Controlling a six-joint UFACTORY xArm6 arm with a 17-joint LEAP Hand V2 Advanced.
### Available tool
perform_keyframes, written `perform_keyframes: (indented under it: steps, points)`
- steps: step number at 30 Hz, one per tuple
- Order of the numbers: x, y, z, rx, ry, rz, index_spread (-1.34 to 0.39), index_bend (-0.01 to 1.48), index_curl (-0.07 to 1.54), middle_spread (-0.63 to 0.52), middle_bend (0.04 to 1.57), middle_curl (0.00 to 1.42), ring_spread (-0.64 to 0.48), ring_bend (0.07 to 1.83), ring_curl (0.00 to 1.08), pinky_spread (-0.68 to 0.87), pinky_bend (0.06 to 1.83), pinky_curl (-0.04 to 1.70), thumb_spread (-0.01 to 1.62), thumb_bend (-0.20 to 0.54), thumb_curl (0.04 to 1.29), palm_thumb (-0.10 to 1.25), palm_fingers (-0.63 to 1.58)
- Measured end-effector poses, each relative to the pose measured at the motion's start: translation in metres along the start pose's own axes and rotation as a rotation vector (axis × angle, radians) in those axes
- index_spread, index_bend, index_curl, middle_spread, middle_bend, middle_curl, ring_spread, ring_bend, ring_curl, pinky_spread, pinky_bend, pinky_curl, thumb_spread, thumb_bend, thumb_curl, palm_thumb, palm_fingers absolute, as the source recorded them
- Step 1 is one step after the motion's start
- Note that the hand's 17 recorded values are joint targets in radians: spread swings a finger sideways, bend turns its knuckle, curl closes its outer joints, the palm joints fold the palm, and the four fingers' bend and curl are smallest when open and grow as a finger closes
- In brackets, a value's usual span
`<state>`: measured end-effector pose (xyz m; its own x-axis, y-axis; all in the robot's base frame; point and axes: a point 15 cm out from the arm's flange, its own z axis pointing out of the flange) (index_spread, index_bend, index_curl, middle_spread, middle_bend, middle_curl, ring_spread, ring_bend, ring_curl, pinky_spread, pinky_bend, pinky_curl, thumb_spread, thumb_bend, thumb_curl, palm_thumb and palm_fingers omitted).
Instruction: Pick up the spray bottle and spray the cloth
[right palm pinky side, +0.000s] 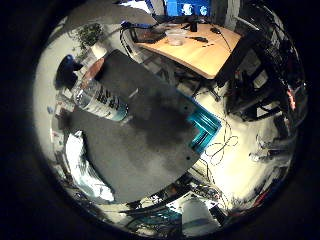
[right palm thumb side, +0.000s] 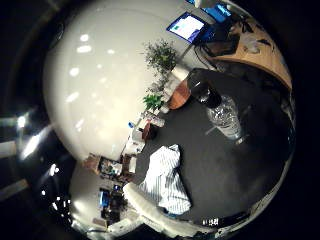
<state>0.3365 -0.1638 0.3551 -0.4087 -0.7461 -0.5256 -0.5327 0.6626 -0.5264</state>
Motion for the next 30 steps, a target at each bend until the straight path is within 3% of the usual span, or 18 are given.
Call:
perform_keyframes:
  steps: [9,30]
  points:
    - [0.014,-0.024,0.011,0.014,-0.04,0.02,-0.15,0.15,0.27,0.2,0.2,0.33,0.3,0.43,0.25,0.62,1.0,0.23,0.88,-0.036,0.33,0.23,0.03]
    - [0.018,-0.02,0.078,0.025,-0.189,0.063,-0.13,0.15,0.26,0.22,0.19,0.32,0.3,0.41,0.25,0.58,0.97,0.22,0.89,-0.033,0.33,0.2,-0.02]
